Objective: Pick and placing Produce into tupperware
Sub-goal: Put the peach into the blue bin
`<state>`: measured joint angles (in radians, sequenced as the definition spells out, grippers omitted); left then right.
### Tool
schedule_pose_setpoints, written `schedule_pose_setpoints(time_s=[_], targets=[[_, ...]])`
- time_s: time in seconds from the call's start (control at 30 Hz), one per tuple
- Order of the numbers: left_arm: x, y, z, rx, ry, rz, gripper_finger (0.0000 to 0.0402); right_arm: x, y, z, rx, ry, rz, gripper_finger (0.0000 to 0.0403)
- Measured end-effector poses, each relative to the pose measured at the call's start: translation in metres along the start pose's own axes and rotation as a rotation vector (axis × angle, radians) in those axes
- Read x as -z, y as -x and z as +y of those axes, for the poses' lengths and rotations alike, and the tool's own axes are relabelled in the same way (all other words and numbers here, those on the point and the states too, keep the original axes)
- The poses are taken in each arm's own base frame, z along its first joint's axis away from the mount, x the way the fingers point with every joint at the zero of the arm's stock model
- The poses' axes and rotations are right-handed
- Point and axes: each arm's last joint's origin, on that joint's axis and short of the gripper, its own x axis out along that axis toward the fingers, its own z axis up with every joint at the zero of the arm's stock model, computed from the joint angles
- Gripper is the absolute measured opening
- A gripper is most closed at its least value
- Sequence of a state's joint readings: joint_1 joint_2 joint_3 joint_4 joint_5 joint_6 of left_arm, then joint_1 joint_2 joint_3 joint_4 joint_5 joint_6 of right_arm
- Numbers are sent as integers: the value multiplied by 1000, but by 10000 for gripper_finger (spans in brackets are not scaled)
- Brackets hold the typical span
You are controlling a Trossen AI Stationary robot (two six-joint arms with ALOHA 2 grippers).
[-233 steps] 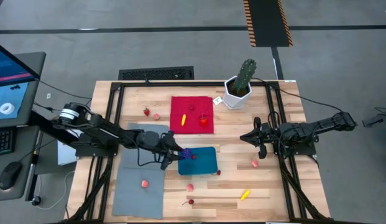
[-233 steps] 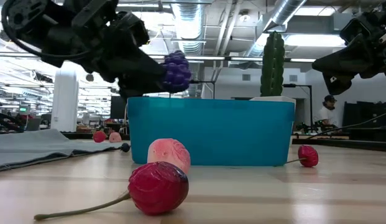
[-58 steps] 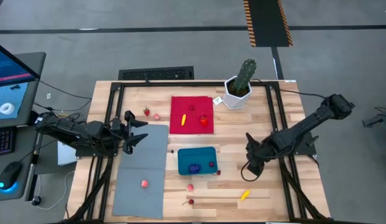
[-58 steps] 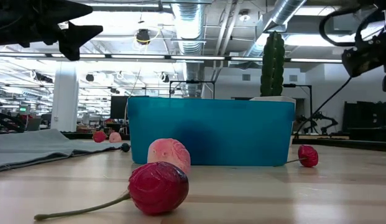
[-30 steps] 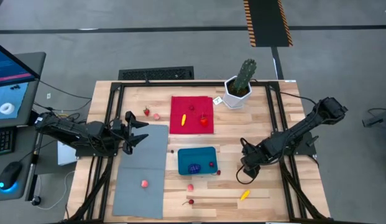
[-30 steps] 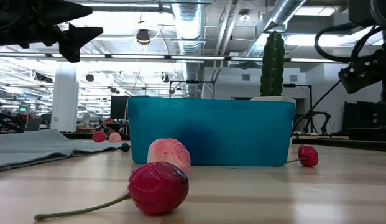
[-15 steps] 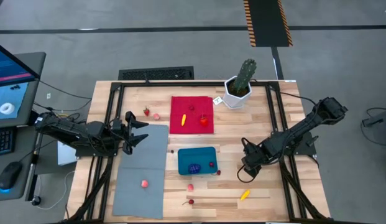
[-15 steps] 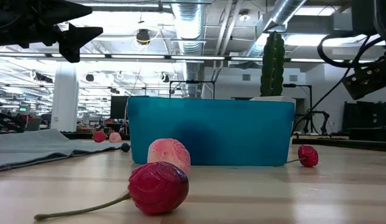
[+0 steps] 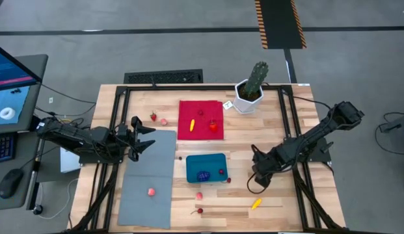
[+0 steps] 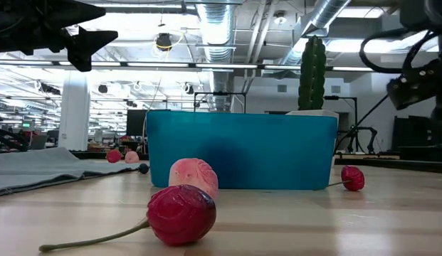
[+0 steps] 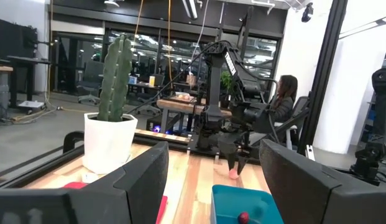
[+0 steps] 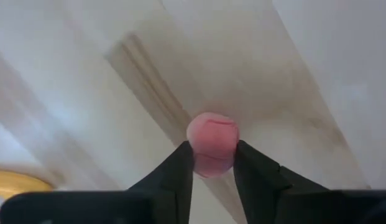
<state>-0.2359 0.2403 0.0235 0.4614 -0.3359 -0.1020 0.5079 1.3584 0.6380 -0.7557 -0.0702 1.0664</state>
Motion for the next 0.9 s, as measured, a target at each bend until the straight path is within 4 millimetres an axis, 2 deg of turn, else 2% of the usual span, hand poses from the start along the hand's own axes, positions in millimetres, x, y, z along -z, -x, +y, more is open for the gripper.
schedule_pose_setpoints(time_s=[0.27,0.53,0.67,0.9], targets=[[0,0,0,-2,0,0,242,-31,13,11,-131,185,-201,132],[0,0,0,-2,0,0,242,-62,51,10,-315,360,-492,127],[-1,0,1,-29,2,-9,242,-66,76,5,-377,458,-661,132],[0,0,1,-44,-1,-4,242,-59,117,-9,-404,627,-940,129]])
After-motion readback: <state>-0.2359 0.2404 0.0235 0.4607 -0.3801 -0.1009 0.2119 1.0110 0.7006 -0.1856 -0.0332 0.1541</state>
